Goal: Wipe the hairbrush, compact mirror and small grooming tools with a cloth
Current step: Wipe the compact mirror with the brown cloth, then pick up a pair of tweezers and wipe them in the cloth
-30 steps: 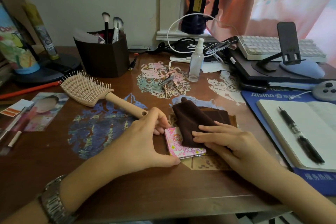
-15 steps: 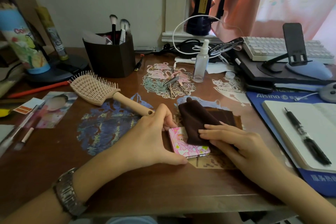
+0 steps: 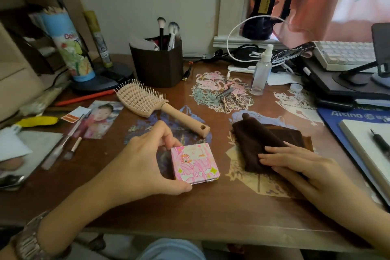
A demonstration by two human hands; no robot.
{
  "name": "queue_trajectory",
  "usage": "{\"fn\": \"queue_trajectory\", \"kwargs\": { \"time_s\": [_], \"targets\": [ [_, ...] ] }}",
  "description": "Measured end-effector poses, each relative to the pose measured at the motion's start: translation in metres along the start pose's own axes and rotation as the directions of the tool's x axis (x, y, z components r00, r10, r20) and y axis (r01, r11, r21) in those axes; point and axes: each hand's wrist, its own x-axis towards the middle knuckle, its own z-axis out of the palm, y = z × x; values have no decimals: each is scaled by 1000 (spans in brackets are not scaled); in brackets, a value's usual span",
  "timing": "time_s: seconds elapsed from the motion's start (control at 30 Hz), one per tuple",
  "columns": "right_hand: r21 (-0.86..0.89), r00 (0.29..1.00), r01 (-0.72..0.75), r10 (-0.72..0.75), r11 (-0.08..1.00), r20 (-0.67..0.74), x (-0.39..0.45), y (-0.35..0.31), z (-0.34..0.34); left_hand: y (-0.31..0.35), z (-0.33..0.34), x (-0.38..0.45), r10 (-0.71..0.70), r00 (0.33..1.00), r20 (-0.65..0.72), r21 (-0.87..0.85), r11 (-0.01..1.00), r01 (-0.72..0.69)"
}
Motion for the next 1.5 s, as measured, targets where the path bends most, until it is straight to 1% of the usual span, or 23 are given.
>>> {"fn": "queue_trajectory", "kwargs": {
  "time_s": [0.3, 0.43, 0.6, 0.73, 0.8, 0.87, 0.97, 1.0, 1.07, 1.17, 1.23, 1.27, 1.37, 1.5],
  "targets": [
    [4, 1000, 12, -12, 1000, 14, 2, -4, -1, -45, -20, -7, -133, 973, -189, 25, 990, 140],
    [-14, 999, 23, -22, 1000, 29, 2, -6, -2, -60, -17, 1, -195, 952, -237, 1, 980, 201],
    [-18, 999, 23, -22, 1000, 40, 3, -7, -3, -64, -16, 5, -243, 938, -246, -42, 970, 240],
    [-6, 997, 47, -46, 999, 55, 3, -9, -4, -59, -19, 7, -239, 952, -193, 20, 969, 248],
    [31, 996, 39, -41, 999, 75, 4, -11, -6, -52, -20, 7, -237, 947, -216, 19, 969, 247],
    [121, 998, -23, 15, 992, 65, 5, -16, -11, -44, -21, 8, -189, 938, -290, 8, 980, 199],
    [337, 976, -202, 218, 920, -8, 10, -21, -23, -30, -24, 9, -61, 910, -410, 10, 997, 71],
    [359, 962, -242, 271, 902, -34, 13, -18, -27, -25, -25, 11, -30, 902, -432, 19, 999, 43],
    [313, 939, -308, 340, 898, -53, 20, -7, -33, -14, -26, 18, 13, 893, -450, 35, 999, 3],
    [129, 896, -441, 445, 888, -3, 29, 21, -36, 2, -25, 32, 62, 891, -449, 34, 998, -52],
    [3, 844, -535, 535, 845, 45, 35, 36, -35, 11, -21, 45, 80, 897, -435, 20, 997, -79],
    [-33, 824, -563, 564, 826, 61, 39, 41, -35, 15, -19, 51, 80, 901, -426, 8, 996, -84],
    [-45, 813, -576, 578, 816, 75, 46, 50, -35, 21, -14, 70, 71, 915, -398, -35, 995, -93],
    [61, 815, -576, 567, 815, 118, 49, 53, -38, 23, -9, 89, 63, 941, -333, -67, 994, -90]
  ]
}}
